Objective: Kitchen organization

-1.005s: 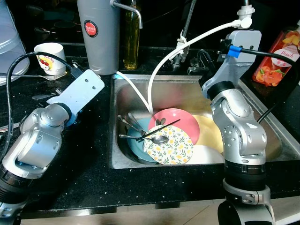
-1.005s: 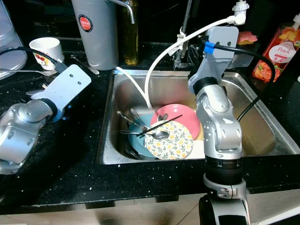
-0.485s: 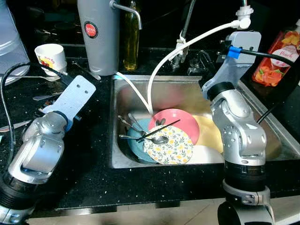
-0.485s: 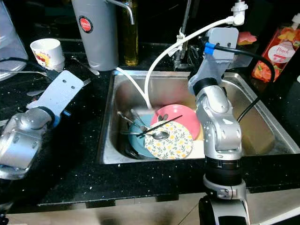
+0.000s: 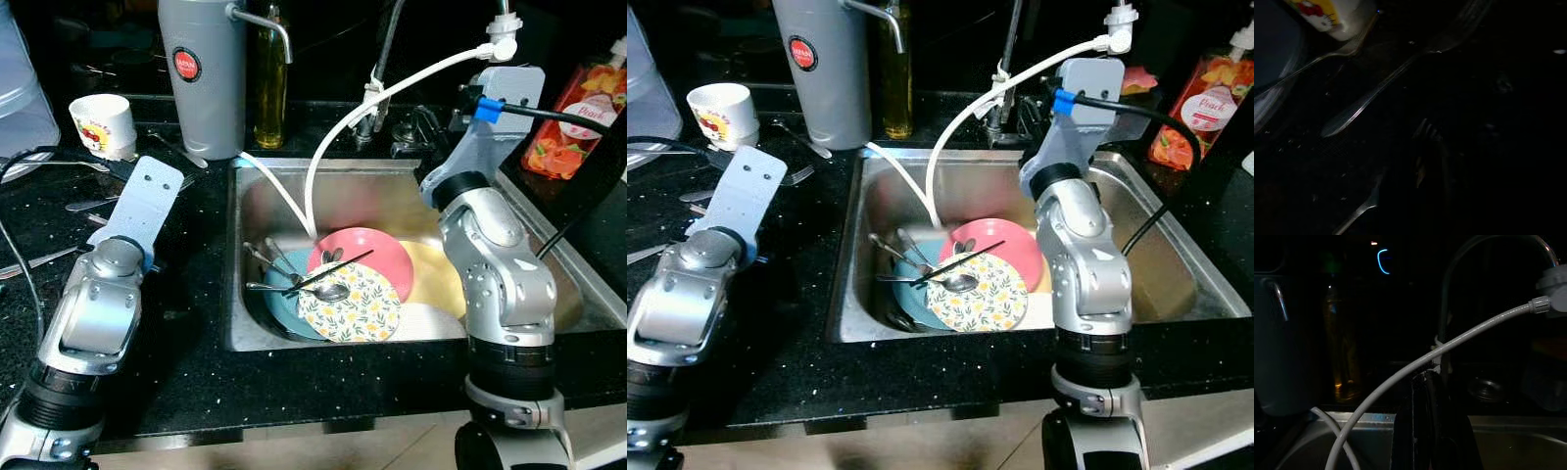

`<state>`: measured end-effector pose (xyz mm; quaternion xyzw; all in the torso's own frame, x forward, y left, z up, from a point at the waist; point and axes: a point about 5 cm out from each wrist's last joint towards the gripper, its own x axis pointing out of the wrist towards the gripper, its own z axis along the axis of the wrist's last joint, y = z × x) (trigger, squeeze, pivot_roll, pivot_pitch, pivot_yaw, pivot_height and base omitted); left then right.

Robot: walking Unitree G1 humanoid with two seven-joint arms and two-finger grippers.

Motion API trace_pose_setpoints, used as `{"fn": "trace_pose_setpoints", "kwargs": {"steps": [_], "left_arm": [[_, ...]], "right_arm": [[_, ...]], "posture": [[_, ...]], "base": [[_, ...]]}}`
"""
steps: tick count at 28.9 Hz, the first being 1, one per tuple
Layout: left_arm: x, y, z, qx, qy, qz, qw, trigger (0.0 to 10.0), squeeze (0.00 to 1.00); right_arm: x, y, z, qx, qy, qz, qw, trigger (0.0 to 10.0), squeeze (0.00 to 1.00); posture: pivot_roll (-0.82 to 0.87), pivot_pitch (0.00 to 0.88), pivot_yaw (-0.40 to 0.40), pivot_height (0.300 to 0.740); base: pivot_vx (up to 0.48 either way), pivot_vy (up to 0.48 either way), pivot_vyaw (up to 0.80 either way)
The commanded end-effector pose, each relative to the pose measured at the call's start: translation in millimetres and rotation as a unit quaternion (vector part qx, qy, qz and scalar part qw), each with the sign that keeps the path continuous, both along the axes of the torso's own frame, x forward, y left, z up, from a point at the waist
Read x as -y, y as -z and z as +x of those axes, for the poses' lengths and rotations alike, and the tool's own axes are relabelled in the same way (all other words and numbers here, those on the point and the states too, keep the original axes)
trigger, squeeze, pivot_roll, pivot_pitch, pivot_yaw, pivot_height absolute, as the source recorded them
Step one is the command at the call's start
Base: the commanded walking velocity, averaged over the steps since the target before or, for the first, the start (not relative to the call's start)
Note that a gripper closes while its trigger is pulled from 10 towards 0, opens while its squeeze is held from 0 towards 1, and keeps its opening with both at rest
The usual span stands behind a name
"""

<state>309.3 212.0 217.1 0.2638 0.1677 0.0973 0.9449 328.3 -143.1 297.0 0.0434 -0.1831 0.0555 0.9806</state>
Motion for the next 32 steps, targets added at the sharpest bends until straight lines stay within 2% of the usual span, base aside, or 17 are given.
{"fn": "trace_pose_setpoints", "kwargs": {"steps": [1,4,5,6,7,12,15,18,21,25,26,27,28,29,30,31,32], "left_arm": [[2.7,18.5,-0.2,-0.040,-0.003,-0.013,0.999,0.0,0.00],[6.2,10.3,3.3,-0.017,0.001,-0.012,1.000,0.0,0.00],[8.0,2.8,5.2,0.004,0.003,-0.004,1.000,1.2,0.00],[9.3,-2.1,6.5,0.019,0.003,0.002,1.000,1.2,0.00],[11.7,-8.7,8.1,0.038,0.008,0.011,0.999,10.0,0.00],[34.4,-52.5,15.8,0.150,0.067,0.024,0.986,10.0,0.00],[40.1,-60.5,16.8,0.171,0.083,0.018,0.982,10.0,0.00],[73.7,-79.8,18.7,0.209,0.181,-0.067,0.959,10.0,0.00],[86.6,-80.4,19.5,0.210,0.212,-0.117,0.947,10.0,0.00],[125.2,-78.4,21.2,0.208,0.296,-0.252,0.898,10.0,0.00],[125.2,-78.4,21.2,0.208,0.296,-0.252,0.898,10.0,0.00],[133.9,-80.4,20.3,0.214,0.319,-0.276,0.881,10.0,0.00],[133.9,-80.4,20.3,0.214,0.319,-0.276,0.881,10.0,0.00],[146.7,-88.9,18.2,0.250,0.352,-0.301,0.851,10.0,0.00],[154.1,-97.0,16.1,0.282,0.368,-0.302,0.833,10.0,0.00],[154.1,-97.0,16.1,0.282,0.368,-0.302,0.833,10.0,0.00],[160.1,-103.9,13.4,0.308,0.383,-0.302,0.817,10.0,0.00]], "right_arm": [[2.5,2.2,-0.8,-0.006,0.001,0.003,1.000,10.0,0.00],[3.3,1.9,-1.0,-0.007,0.003,0.004,1.000,10.0,0.00],[3.4,1.7,-1.0,-0.006,0.004,0.005,1.000,10.0,0.00],[3.4,1.6,-1.0,-0.006,0.004,0.005,1.000,10.0,0.00],[3.5,1.3,-1.1,-0.006,0.004,0.006,1.000,10.0,0.00],[4.4,-3.5,-1.6,0.004,0.003,0.012,1.000,10.0,0.00],[4.6,-4.0,-1.5,0.006,0.003,0.013,1.000,10.0,0.00],[5.0,-3.3,-0.9,0.004,0.004,0.013,1.000,10.0,0.00],[5.0,-1.4,-0.4,0.000,0.004,0.012,1.000,10.0,0.00],[5.3,6.9,0.5,-0.016,0.008,0.008,1.000,10.0,0.00],[5.3,6.9,0.5,-0.016,0.008,0.008,1.000,10.0,0.00],[5.5,9.0,0.3,-0.019,0.008,0.007,1.000,10.0,0.00],[5.5,9.0,0.3,-0.019,0.008,0.007,1.000,10.0,0.00],[5.7,13.5,-0.5,-0.025,0.009,0.005,1.000,10.0,0.00],[5.5,16.1,-1.5,-0.028,0.008,0.005,1.000,10.0,0.00],[5.5,16.1,-1.5,-0.028,0.008,0.005,1.000,10.0,0.00],[5.4,17.8,-2.4,-0.030,0.008,0.005,1.000,10.0,0.00]], "posture": [[0.22,0.032,-0.054,0.740],[0.22,0.034,-0.054,0.740],[0.22,0.035,-0.055,0.740],[0.22,0.035,-0.055,0.740],[0.22,0.035,-0.055,0.740],[0.22,0.034,-0.057,0.740],[0.22,0.034,-0.057,0.740],[0.22,0.032,-0.058,0.740],[0.21,0.032,-0.058,0.740],[0.20,0.032,-0.068,0.740],[0.20,0.032,-0.068,0.740],[0.20,0.032,-0.069,0.740],[0.20,0.032,-0.069,0.740],[0.19,0.034,-0.075,0.740],[0.18,0.036,-0.076,0.740],[0.18,0.036,-0.076,0.740],[0.18,0.036,-0.076,0.740]], "base": [[0.000,0.000,0.00],[0.000,0.000,0.00],[0.000,0.000,0.00],[0.000,0.000,0.00],[0.000,0.000,0.00],[0.000,0.000,0.00],[0.000,0.000,0.00],[0.000,0.000,0.00],[0.000,0.000,0.00],[0.000,0.000,0.00],[0.000,0.000,0.00],[0.000,0.000,0.00],[0.000,0.000,0.00],[0.000,0.000,0.00],[0.000,0.000,0.00],[0.000,0.000,0.00],[0.000,0.000,0.00]]}}
